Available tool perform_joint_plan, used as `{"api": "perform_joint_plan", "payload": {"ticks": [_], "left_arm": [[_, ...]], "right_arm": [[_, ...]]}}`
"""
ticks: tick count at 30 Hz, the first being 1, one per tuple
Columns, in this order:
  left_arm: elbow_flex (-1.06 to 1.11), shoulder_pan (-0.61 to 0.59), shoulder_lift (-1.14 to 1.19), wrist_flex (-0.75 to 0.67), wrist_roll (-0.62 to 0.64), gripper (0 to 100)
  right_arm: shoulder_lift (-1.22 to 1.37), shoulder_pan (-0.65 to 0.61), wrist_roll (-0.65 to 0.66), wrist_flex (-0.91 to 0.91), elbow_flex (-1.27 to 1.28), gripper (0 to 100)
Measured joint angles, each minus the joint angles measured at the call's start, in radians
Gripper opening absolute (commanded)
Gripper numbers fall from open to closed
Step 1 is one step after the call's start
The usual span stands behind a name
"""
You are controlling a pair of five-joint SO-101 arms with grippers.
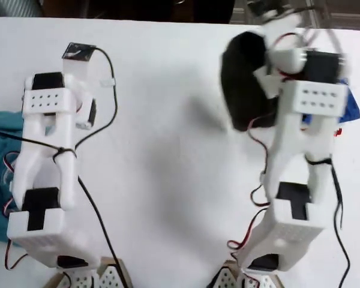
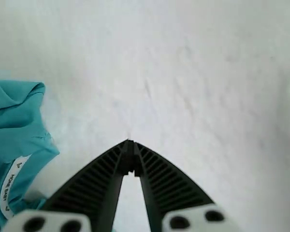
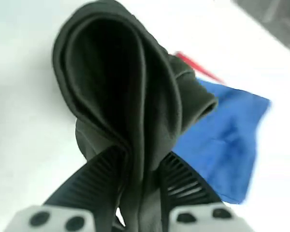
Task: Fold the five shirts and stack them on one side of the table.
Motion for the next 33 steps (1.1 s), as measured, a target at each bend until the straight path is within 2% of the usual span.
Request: {"api": "perform_joint_plan", "payload": {"ticks": [7, 17, 22, 29, 31, 33], "left_arm": [[0.0, 0.0, 0.0, 0.0, 0.0, 3], [0.0, 0.0, 0.0, 0.0, 0.0, 3], [0.0, 0.0, 0.0, 0.0, 0.0, 3], [0.0, 0.0, 0.0, 0.0, 0.0, 3], [0.0, 0.0, 0.0, 0.0, 0.0, 3], [0.0, 0.0, 0.0, 0.0, 0.0, 3]], "right_arm": [[0.083, 0.146, 0.037, -0.055, -0.109, 1.9], [0.368, 0.316, 0.037, -0.313, -0.123, 1.9], [0.494, 0.356, 0.037, -0.457, -0.123, 1.9], [0.611, 0.359, 0.038, -0.546, -0.203, 2.2], [0.629, 0.359, 0.038, -0.549, -0.232, 6.6], [0.637, 0.361, 0.038, -0.549, -0.25, 17.7]]}}
